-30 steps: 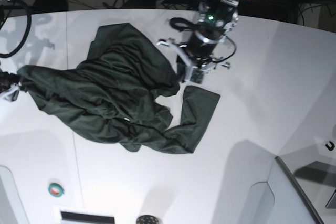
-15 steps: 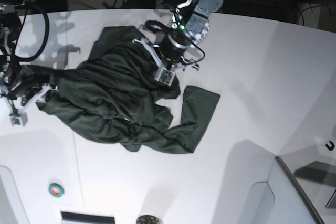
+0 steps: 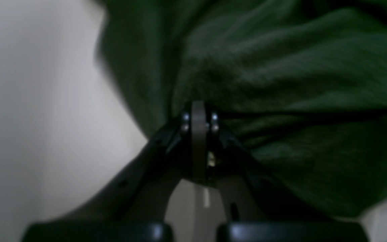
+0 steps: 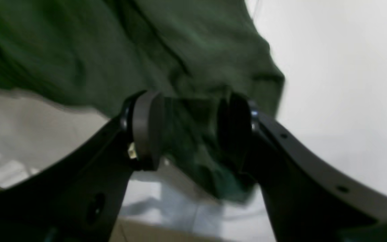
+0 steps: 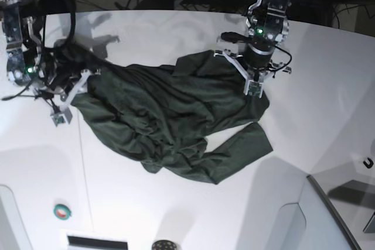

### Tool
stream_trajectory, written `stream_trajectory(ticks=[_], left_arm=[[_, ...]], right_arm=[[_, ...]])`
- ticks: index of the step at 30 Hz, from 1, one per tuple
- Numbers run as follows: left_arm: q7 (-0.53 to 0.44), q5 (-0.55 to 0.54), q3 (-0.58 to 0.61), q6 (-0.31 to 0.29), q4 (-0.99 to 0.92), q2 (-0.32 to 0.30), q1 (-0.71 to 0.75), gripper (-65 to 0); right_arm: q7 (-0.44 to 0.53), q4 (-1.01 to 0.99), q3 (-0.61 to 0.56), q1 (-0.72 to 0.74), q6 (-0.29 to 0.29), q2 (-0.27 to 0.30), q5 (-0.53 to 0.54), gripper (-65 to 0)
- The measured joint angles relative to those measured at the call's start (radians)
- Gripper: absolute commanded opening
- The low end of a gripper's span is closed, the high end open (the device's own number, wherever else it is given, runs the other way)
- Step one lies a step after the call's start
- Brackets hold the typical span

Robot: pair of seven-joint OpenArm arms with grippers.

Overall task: Layout the t-shirt on the table in an organized manner, then fold the t-shirt properly
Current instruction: 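Grasp the shirt edge with the left gripper and pull it outward, then grasp the shirt with both grippers and lift it off the table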

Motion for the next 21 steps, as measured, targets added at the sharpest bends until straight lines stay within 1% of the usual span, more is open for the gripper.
stream_trajectory(ticks=[2, 3, 5, 6, 7, 8, 11, 13, 14, 15, 17, 18, 19, 21], left_arm=[[0.002, 0.000, -0.028, 0.002, 0.078, 0.005, 0.010, -65.0], [0.022, 0.000, -0.032, 0.003, 0.118, 0.004, 0.013, -65.0], [0.101, -0.001, -0.037, 0.004, 0.169, 0.003, 0.018, -65.0], [0.132, -0.003, -0.037, 0.004, 0.185, 0.004, 0.024, -65.0], [0.144, -0.003, -0.039, 0.005, 0.198, 0.004, 0.039, -64.3], [0.145, -0.003, -0.039, 0.005, 0.212, 0.002, 0.054, -59.6], [0.150, -0.003, -0.037, -0.002, 0.209, 0.007, 0.064, -43.3], [0.135, -0.006, -0.037, -0.002, 0.166, 0.008, 0.051, -35.2], [0.137, -0.002, -0.037, -0.001, 0.137, 0.008, 0.046, -32.4], [0.134, -0.003, -0.037, -0.001, 0.106, 0.008, 0.043, -30.6], [0.122, -0.006, -0.037, -0.002, 0.048, 0.007, 0.038, -29.8], [0.095, -0.003, -0.037, -0.002, 0.015, 0.008, 0.032, -29.8], [0.042, -0.007, -0.036, -0.002, -0.014, 0.008, 0.026, -29.8], [-0.006, -0.009, -0.030, -0.002, -0.069, 0.010, -0.006, -30.1]], right_arm=[[0.000, 0.081, -0.023, -0.049, -0.002, 0.021, -0.049, -35.0], [-0.001, 0.117, -0.030, -0.069, -0.002, 0.023, -0.089, -35.0], [0.009, 0.166, -0.038, -0.101, -0.001, 0.011, -0.166, -35.0], [0.019, 0.174, -0.041, -0.116, -0.001, -0.004, -0.195, -35.0], [0.018, 0.165, -0.048, -0.123, 0.000, -0.022, -0.229, -35.0], [0.023, 0.146, -0.066, -0.125, 0.000, -0.034, -0.266, -35.0], [0.094, 0.079, -0.122, -0.127, 0.000, -0.058, -0.347, -35.0], [0.121, 0.042, -0.137, -0.124, 0.000, -0.081, -0.375, -35.1], [0.127, 0.028, -0.141, -0.122, 0.000, -0.093, -0.393, -35.1], [0.136, 0.008, -0.142, -0.118, 0.000, -0.105, -0.413, -35.1], [0.131, -0.033, -0.144, -0.100, 0.000, -0.122, -0.443, -35.3], [0.133, -0.052, -0.145, -0.091, 0.000, -0.129, -0.444, -35.4], [0.135, -0.069, -0.147, -0.080, 0.000, -0.133, -0.447, -35.6], [0.155, -0.098, -0.146, -0.065, 0.000, -0.133, -0.447, -35.9]])
